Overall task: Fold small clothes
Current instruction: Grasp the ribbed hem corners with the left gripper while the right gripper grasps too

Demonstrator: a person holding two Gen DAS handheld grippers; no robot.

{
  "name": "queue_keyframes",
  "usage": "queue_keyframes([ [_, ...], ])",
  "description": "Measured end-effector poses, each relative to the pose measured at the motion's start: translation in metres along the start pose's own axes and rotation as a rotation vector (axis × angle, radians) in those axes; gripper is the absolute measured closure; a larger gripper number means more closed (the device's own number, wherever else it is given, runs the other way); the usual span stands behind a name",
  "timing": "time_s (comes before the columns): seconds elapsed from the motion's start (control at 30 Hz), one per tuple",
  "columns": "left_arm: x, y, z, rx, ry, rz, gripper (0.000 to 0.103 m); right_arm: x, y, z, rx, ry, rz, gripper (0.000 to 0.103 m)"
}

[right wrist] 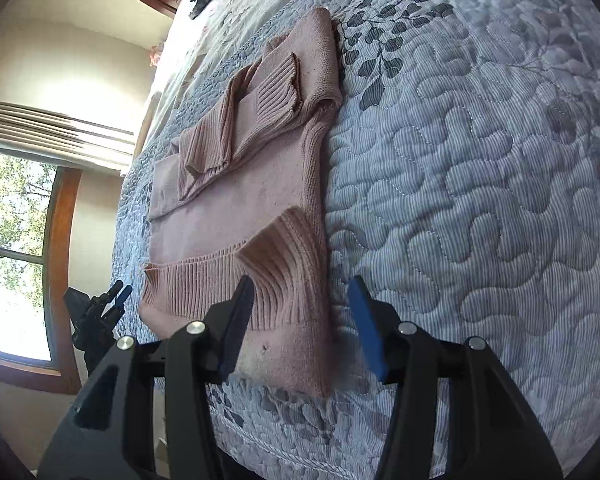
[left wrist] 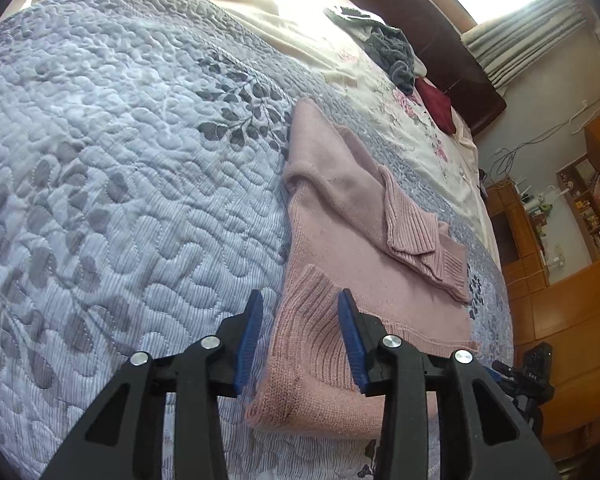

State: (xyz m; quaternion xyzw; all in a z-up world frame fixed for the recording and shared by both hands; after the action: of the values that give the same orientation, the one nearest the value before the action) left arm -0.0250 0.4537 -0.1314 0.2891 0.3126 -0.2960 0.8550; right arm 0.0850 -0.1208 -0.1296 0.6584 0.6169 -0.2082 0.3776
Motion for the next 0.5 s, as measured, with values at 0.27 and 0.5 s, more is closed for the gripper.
queue_keyframes([
  [0.27, 0.038, -0.009, 0.034, 0.275, 0.113, -0.103, 0.055, 0.004, -0.002, -0.02, -0.103, -0.073, -0.009, 0.052],
  [0.5, 0.075, -0.012, 0.039, 0.371, 0.243, -0.15, 0.056, 0.022, 0.003, -0.032, -0.163, -0.114, -0.036, 0.052],
])
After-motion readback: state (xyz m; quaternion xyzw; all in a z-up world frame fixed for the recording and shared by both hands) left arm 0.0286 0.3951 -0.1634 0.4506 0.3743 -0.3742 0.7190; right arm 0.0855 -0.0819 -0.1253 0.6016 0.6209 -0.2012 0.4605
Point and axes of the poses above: each gripper's, at about its wrist camera, not at the fingertips, and x roughly the way its jaws point, z to its right, y to its top, the point moved 4 cm from there along x, roughly the way its jaws point, and after that the axes turned 7 degrees about -x, right-handed, at the moved point
